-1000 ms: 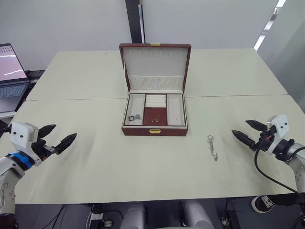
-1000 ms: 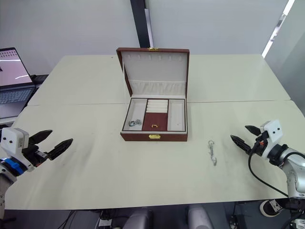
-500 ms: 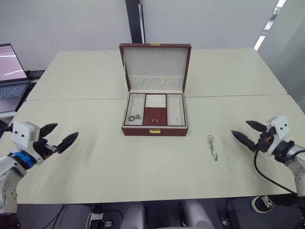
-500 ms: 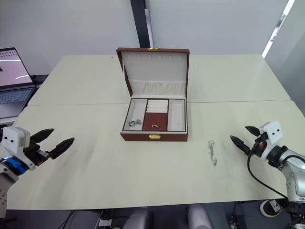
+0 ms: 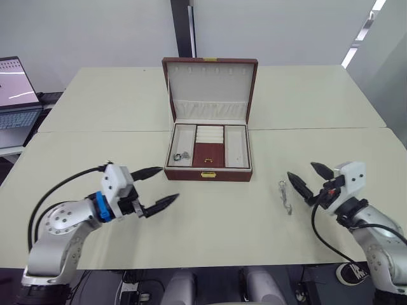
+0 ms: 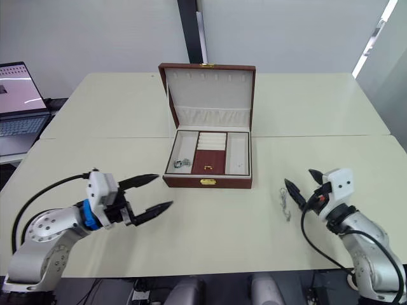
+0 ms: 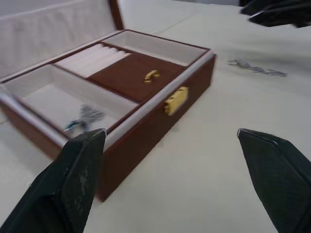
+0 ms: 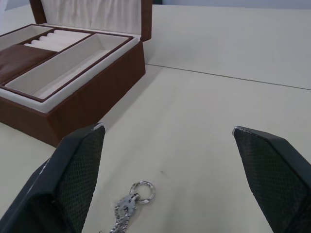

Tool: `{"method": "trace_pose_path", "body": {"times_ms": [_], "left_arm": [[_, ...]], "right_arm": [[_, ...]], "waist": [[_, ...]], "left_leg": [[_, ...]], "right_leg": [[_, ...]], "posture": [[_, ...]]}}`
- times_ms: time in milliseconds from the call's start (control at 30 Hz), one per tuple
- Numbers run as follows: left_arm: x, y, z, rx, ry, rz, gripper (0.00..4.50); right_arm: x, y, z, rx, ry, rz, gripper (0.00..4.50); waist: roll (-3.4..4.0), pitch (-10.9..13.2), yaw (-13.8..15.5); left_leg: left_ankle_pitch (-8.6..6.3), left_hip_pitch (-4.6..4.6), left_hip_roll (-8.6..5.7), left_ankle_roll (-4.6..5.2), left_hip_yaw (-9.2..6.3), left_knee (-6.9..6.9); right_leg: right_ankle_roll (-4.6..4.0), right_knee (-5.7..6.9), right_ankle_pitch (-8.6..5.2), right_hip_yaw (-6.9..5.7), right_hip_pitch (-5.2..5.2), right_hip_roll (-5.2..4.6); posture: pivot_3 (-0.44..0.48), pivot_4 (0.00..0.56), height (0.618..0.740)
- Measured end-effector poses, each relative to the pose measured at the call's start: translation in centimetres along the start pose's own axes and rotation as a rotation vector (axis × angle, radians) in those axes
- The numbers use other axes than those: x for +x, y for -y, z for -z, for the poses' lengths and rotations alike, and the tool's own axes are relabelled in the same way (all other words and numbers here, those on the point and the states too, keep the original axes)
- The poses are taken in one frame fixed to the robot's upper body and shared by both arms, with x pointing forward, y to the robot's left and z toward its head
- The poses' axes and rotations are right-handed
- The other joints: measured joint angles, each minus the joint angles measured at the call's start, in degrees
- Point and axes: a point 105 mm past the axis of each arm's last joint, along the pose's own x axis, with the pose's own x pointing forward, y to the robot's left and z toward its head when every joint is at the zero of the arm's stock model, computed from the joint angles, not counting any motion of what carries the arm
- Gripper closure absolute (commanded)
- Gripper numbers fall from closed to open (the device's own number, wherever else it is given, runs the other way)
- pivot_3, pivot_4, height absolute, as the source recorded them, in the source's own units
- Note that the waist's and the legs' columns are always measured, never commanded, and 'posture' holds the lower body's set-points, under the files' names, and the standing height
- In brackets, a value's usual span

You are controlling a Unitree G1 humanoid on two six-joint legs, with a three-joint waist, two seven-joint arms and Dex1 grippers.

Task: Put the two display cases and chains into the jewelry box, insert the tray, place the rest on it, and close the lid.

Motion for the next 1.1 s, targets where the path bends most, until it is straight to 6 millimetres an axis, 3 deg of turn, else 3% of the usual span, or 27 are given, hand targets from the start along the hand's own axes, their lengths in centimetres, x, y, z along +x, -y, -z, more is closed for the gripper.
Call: {"method": "trace_pose_path", "body": {"times_ms": [200, 500, 900, 1000, 1100], "left_arm": [[2.1, 3.1, 0.2, 0.023, 0.004, 0.211, 0.00], [2.5, 4.3, 0.4, 0.082, 0.016, 0.294, 0.00], [3.1, 4.1, 0.4, 0.094, 0.028, 0.273, 0.00], [3.2, 4.0, 0.4, 0.094, 0.028, 0.268, 0.00], [3.2, 4.0, 0.4, 0.092, 0.027, 0.261, 0.00]], "right_arm": [[-0.7, -2.0, 3.7, 0.008, -0.130, 0.045, 0.04], [-0.4, -2.6, 5.4, -0.035, -0.194, 0.091, 0.04], [0.7, -2.7, 5.5, -0.036, -0.200, 0.111, 0.04], [0.7, -2.7, 5.6, -0.029, -0.208, 0.111, 0.68], [0.6, -2.4, 5.8, -0.029, -0.216, 0.123, 1.65]], "waist": [[0.01, 0.0, -0.1], [0.01, 0.0, -0.1], [-0.07, -0.1, -0.2], [-0.11, -0.1, -0.2], [-0.12, -0.1, -0.2]], "left_leg": [[0.00, 0.03, 0.00, 0.00, 0.03, 0.03], [0.00, 0.03, 0.04, 0.00, -0.01, 0.03], [0.00, 0.09, 0.08, 0.00, -0.03, 0.02], [0.00, 0.10, 0.08, 0.00, -0.03, 0.02], [0.00, 0.10, 0.09, 0.01, -0.03, 0.02]], "right_leg": [[0.00, 0.01, 0.00, 0.03, 0.01, 0.02], [-0.01, 0.01, -0.01, 0.02, 0.02, 0.08], [-0.01, 0.01, -0.01, 0.01, 0.06, 0.13], [-0.01, 0.01, -0.01, 0.01, 0.08, 0.13], [-0.01, 0.01, -0.01, 0.01, 0.07, 0.14]], "posture": [[0.000, 0.150, 0.740], [0.000, 0.150, 0.740], [0.000, 0.150, 0.740], [0.000, 0.150, 0.740], [0.000, 0.150, 0.740]]}}
